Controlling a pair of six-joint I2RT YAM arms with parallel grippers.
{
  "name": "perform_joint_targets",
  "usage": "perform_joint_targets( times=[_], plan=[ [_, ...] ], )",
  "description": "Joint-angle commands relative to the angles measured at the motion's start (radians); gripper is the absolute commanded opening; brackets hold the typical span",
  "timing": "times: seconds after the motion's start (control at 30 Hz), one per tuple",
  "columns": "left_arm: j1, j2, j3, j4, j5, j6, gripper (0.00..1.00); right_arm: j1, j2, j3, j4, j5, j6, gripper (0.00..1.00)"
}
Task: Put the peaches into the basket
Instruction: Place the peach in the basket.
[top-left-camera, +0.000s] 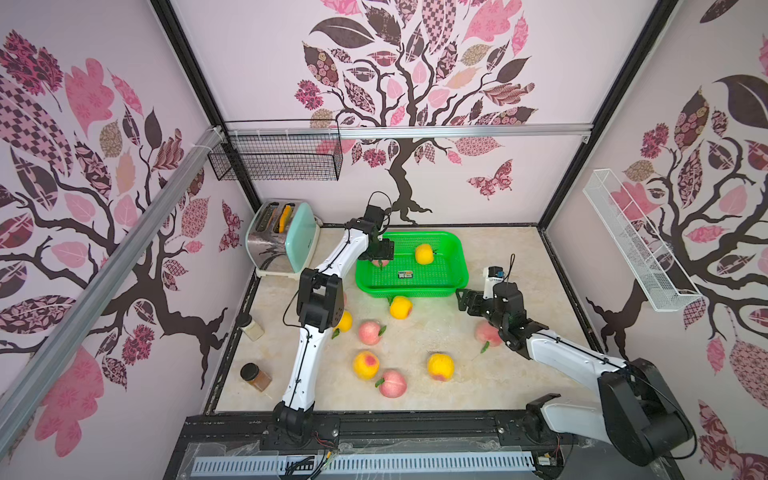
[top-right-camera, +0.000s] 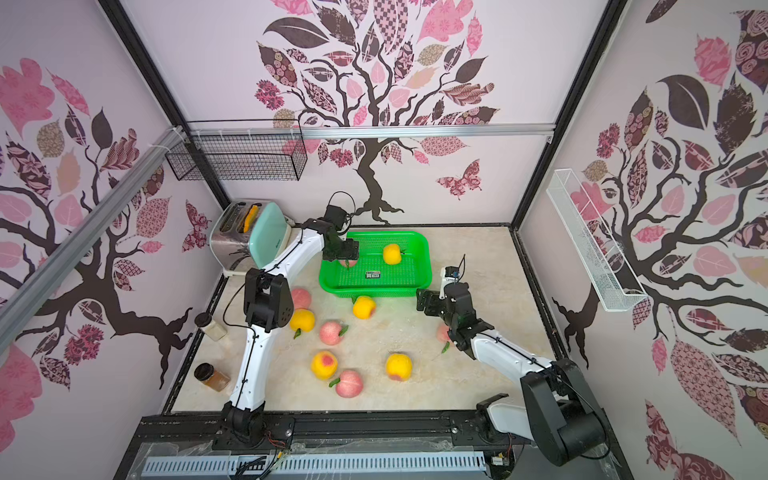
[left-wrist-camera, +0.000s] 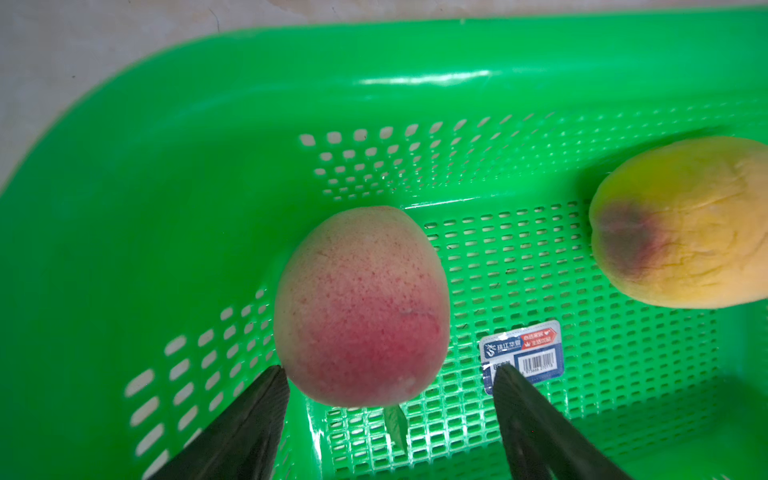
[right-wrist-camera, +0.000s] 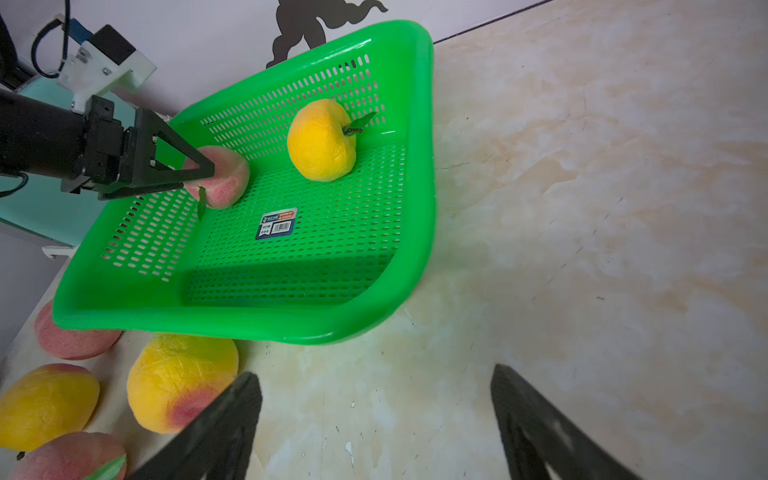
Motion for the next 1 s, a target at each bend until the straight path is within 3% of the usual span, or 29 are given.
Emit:
perform_joint_targets(
  times=[0.0, 0.67, 0.97],
  plan=[
    [-0.001, -0.034, 0.028, -0.002, 0.036, -0.009, 0.81, 0.002, 0.012, 0.040, 0.002, 0.009, 0.001, 0.89],
    [0.000, -0.209, -0.042, -0.008, 0.068, -0.032, 0.82, 0.002, 0.008, 0.041, -0.007, 0.015, -0.005, 0.89],
    [0.015, -0.410, -0.305, 0.000, 0.014, -0.019, 0.83, 0.003, 0.015, 0.042, -0.010, 0.030, -0.005, 0.89]
  ],
)
